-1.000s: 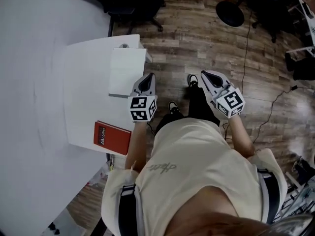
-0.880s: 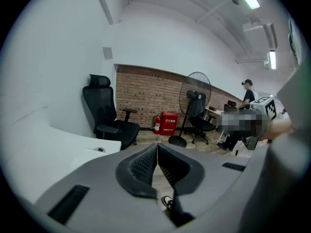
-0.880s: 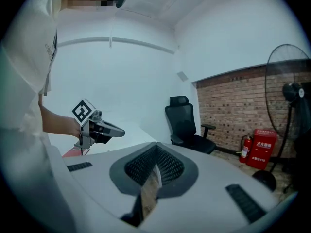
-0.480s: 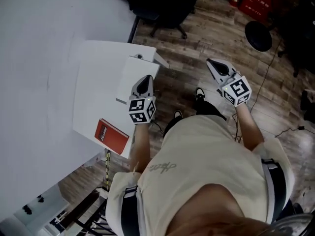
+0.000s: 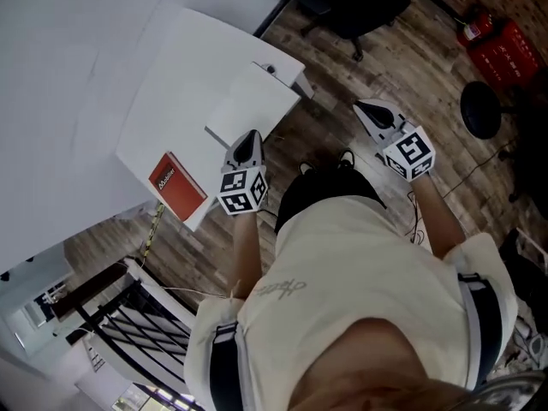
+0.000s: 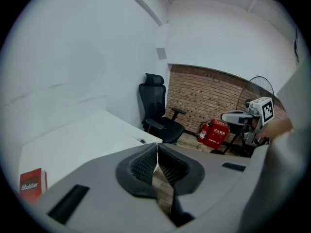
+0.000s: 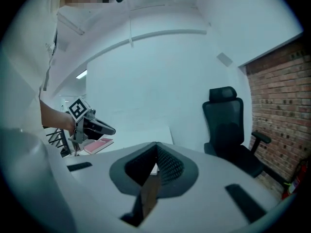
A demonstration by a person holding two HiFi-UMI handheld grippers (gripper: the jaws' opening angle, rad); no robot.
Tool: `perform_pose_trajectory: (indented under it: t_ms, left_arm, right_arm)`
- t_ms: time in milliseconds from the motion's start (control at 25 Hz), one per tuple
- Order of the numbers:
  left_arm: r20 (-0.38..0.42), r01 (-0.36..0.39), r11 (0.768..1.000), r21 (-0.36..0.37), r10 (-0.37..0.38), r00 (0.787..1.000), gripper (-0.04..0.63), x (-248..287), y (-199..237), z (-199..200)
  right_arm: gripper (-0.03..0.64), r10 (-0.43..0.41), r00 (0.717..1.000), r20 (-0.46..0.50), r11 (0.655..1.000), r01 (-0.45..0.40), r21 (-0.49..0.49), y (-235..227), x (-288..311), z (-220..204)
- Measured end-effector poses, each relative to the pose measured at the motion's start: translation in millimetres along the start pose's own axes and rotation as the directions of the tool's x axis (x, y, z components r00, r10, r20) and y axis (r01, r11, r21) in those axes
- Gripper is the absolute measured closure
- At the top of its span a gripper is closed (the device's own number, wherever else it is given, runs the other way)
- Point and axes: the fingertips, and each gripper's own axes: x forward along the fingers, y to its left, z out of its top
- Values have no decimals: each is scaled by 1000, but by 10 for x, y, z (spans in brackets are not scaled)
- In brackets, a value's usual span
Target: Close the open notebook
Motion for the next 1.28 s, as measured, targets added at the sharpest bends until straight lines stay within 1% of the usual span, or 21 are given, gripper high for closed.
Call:
perform_pose_trajectory:
  t_ms: [200,280,360,440,560,720,760,840,960,1080,1160,1280]
  left_arm:
    - [28,-79,995,-61,81,996,575,-209,314,-67]
    - [43,-102,991,-83,106,993,575,-282,461,-112]
    - [52,-113,988,-105,119,992,575,-328,586,-163]
    - [57,-111,987,-114,118,991,575,-353,689,-185]
    - [72,-109,987,-118,118,990,575,-390,872,-130]
    - [103,-112,983,-147,128,986,575,-253,1193,-16]
    - [104,-108,983,-146,124,987,575,-230,1251,-14]
    - [114,-96,986,-138,112,987,575,-177,1346,28]
    - [148,-82,986,-143,103,984,575,-69,1429,144]
    - [172,-78,985,-151,104,980,575,-37,1508,191]
    - [168,-81,985,-150,106,980,575,-47,1567,164]
    - [166,-114,978,-173,143,976,575,-88,1711,129]
  right_arm:
    - [609,114,993,-27,993,-115,-30,303,415,93]
    - [609,157,987,-27,985,-159,-60,457,582,144]
    - [609,182,983,-28,978,-184,-93,562,728,226]
    - [609,178,984,-29,978,-180,-107,584,862,337]
    - [609,174,984,-29,980,-176,-95,594,1057,488]
    - [609,199,979,-41,960,-204,-191,674,1405,761]
    - [609,204,978,-37,958,-207,-199,723,1469,819]
    - [609,204,979,-19,963,-204,-174,773,1571,897]
    - [609,188,982,0,977,-187,-102,700,1656,939]
    - [609,175,984,-15,979,-176,-101,662,1742,925]
    - [609,176,984,-20,979,-177,-103,685,1788,919]
    - [609,196,980,-33,974,-199,-108,735,1898,909]
